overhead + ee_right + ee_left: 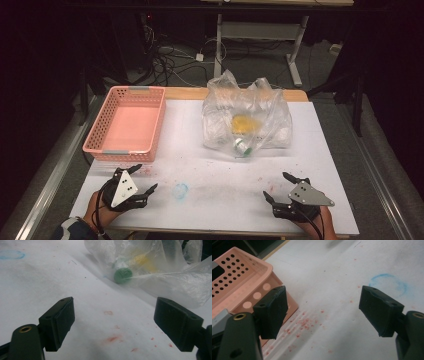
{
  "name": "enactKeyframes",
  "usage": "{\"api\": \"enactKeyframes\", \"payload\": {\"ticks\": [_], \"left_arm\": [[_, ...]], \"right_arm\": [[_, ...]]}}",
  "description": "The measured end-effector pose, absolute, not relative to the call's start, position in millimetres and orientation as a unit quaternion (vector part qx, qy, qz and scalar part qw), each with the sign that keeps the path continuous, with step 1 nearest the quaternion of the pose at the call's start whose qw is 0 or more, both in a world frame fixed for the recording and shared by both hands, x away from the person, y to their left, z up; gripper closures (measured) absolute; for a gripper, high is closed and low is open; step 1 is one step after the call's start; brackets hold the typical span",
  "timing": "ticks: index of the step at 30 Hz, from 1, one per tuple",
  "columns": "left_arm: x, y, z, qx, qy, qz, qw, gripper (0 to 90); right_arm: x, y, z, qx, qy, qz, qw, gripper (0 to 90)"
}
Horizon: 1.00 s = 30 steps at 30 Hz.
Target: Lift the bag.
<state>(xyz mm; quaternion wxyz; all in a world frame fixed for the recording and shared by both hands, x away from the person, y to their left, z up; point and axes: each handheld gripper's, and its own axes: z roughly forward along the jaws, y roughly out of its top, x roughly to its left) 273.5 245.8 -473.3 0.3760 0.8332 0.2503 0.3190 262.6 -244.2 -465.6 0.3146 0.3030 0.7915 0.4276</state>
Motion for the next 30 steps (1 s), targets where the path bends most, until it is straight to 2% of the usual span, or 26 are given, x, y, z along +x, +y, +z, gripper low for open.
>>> {"api": "enactKeyframes", "payload": {"ticks": [30], "left_arm": [[277.1, 243.2, -472.1, 0.833, 0.252, 0.312, 0.38, 22.5]], "right_arm": [[262.6, -245.7, -467.0, 0.304, 0.795, 0.422, 0.312, 17.7]]}}
